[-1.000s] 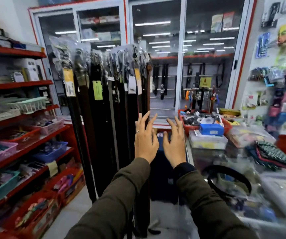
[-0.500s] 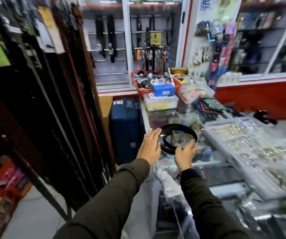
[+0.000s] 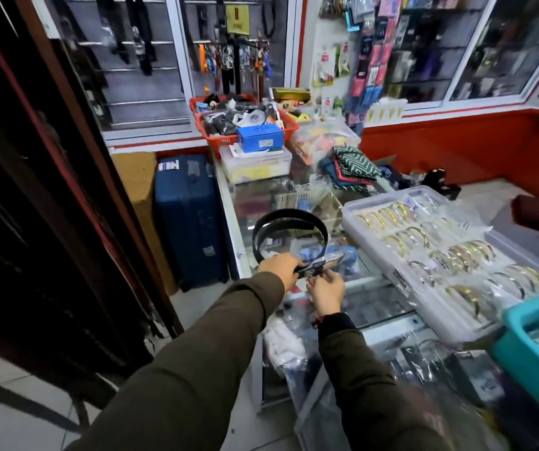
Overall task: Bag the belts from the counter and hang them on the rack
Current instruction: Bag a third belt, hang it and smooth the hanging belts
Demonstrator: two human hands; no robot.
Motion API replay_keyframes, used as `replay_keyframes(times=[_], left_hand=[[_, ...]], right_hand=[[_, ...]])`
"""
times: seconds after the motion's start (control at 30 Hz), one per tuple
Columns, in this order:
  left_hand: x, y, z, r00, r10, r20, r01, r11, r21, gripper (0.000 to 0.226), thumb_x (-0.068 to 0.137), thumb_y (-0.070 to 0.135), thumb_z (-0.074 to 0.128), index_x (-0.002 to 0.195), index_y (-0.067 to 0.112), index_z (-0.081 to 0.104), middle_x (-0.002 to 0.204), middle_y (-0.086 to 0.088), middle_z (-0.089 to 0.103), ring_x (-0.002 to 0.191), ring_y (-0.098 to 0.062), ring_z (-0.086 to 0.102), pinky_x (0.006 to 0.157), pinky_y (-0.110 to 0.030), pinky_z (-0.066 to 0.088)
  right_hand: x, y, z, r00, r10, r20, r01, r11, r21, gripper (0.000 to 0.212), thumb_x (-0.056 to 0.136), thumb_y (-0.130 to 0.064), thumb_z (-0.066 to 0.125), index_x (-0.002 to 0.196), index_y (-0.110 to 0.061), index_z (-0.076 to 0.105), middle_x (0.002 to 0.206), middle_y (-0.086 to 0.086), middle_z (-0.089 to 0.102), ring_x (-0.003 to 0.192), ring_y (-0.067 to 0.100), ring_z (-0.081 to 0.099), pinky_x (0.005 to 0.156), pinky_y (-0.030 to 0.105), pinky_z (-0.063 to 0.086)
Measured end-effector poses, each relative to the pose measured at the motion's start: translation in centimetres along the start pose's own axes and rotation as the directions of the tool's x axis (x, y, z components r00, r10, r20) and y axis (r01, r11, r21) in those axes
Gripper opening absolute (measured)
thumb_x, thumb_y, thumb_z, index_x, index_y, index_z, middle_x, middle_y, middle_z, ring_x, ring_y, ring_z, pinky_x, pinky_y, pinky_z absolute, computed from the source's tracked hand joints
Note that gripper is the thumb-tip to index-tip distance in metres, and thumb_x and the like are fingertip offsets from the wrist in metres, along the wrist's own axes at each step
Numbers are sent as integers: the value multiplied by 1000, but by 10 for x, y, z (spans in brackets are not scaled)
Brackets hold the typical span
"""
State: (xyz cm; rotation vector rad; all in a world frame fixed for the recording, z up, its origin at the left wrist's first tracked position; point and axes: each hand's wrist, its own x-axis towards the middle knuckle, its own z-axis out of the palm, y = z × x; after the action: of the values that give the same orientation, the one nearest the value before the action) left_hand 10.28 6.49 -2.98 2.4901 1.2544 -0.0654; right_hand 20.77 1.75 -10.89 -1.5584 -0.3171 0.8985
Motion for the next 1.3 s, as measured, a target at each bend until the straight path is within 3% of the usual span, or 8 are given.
replay_keyframes(times=[0.07,0.2,0.3,0.47,0.63,0.8,0.97,1.3], left_hand=[[-8,0,1,1000,-1,-31,-1,999,-49,32,100,22,53,130,22,64,129,-6,68,118,-32,63,96,-44,54],[-23,-5,6,985,-52,-164,12,972,-236,28,98,29,55,122,30,71,121,1,73,113,-25,66,90,-36,54],[-40,-5,4,944,-138,-301,1,910,-415,29,96,30,58,122,29,72,122,5,74,115,-20,66,95,-36,54],[-77,-10,-13,819,-323,-475,-103,731,-674,27,95,22,64,121,20,74,116,-4,77,107,-20,72,96,-38,57],[-120,-21,-36,686,-432,-586,-180,679,-712,31,97,19,64,127,17,70,123,-7,74,107,-11,67,89,-6,49],[-164,-36,-57,549,-544,-634,-216,641,-737,28,94,21,69,120,17,74,142,-3,62,126,-7,56,115,-25,40],[-201,-52,-91,449,-595,-667,-328,585,-742,26,91,15,71,117,10,75,112,-4,76,84,26,61,85,0,48],[-254,-69,-193,229,-567,-791,-474,645,-600,26,90,16,73,115,9,75,98,7,74,84,15,68,82,-8,53]], right_hand=[[-9,-3,-2,998,41,-48,-35,991,131,39,87,14,53,124,5,57,108,18,63,97,30,61,94,43,52],[-36,-16,-5,991,91,94,-112,961,254,19,94,10,54,105,-5,52,88,16,62,73,22,61,66,27,59],[-57,-25,-3,990,22,140,-66,947,313,34,93,3,61,126,7,53,109,26,66,93,33,68,70,27,63],[-90,-53,15,968,-182,173,143,965,220,32,88,-6,73,116,5,64,103,18,71,97,32,72,86,40,62],[-127,-78,42,891,-380,246,364,925,111,38,85,-15,77,119,1,69,110,19,74,101,28,72,91,42,60],[-156,-91,69,796,-455,400,425,890,166,34,87,-13,74,121,-6,70,114,16,75,109,27,71,99,43,57],[-198,-121,98,696,-510,506,438,859,264,35,88,-12,73,122,-9,70,109,8,76,103,16,71,98,34,55],[-271,-212,152,492,-626,605,465,776,425,32,88,-9,73,120,-13,69,95,-12,76,91,1,73,84,18,57]])
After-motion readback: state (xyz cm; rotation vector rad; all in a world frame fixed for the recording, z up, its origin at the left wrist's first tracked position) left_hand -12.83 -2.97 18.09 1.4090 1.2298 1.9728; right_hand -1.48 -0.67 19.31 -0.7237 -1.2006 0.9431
